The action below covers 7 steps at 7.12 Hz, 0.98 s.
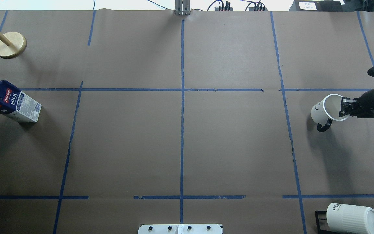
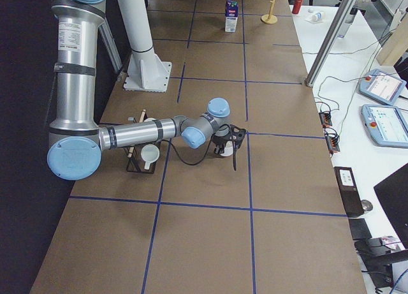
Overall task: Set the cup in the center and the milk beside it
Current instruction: 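Carry the white mug with the right gripper to the table center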
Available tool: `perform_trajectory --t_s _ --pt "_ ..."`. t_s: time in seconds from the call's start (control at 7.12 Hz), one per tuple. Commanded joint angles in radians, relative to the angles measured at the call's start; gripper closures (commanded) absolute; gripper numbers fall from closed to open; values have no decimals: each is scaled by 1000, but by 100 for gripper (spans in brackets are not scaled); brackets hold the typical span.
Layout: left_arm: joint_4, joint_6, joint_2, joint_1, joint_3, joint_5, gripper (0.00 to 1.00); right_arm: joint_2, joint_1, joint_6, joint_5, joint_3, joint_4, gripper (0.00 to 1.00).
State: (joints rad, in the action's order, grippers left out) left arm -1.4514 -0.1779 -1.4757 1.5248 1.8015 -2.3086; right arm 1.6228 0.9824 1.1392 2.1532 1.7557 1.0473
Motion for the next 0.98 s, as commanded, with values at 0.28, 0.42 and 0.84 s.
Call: perform_trajectory --t_s 0.28,0.42,0.84 --pt "0 0 0 0 1 -2 0 -372 -108 -229 -15 -2 323 100" --pt "2 0 0 -2 4 -2 0 -461 -173 -240 -77 -19 356 100" --pt "0 0 0 -2 5 -2 0 -676 -266 -228 -177 -177 404 100"
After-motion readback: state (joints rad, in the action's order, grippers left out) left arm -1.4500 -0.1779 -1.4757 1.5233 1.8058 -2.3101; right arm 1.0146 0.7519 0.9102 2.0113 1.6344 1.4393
